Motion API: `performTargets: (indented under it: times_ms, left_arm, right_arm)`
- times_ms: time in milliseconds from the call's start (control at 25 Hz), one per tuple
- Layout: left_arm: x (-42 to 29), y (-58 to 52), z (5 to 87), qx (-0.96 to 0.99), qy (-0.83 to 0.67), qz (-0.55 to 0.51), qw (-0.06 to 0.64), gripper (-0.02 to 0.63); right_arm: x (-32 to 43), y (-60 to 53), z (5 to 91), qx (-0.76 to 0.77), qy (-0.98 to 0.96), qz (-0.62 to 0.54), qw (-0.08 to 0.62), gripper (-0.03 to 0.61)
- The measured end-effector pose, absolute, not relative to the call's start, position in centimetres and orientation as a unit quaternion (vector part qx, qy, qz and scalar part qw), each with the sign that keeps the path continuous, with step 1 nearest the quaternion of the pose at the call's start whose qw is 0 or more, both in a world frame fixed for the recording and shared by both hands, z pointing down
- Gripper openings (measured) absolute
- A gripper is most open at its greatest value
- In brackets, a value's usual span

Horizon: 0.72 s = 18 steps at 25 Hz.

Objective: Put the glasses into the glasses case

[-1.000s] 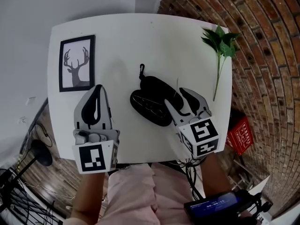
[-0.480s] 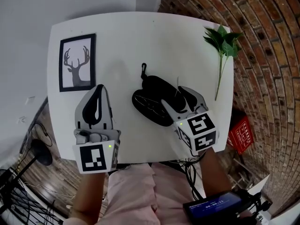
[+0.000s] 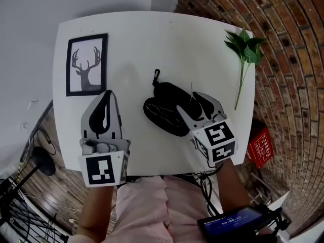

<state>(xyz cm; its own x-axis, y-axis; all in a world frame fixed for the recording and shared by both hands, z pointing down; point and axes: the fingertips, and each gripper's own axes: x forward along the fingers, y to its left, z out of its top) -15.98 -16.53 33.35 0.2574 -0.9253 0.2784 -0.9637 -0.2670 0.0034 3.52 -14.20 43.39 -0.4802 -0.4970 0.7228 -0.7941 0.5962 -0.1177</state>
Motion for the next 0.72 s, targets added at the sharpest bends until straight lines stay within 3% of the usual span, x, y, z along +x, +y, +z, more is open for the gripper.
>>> performTargets:
  times_ms: [440,720]
  left_arm:
    - [-16.4,-16.3,33.7,0.783,-0.602,0.119,0.100,0.002]
    - [-16.9,-16.5,33.8,0.783,-0.605,0.117,0.092,0.002]
  right_arm:
    - [2.4,-14.2,43.5,0.377,-0.836,0.201,0.344,0.225]
    - [3.8,-14.9,40.7,0.400,-0.846,0.174,0.308,0.207]
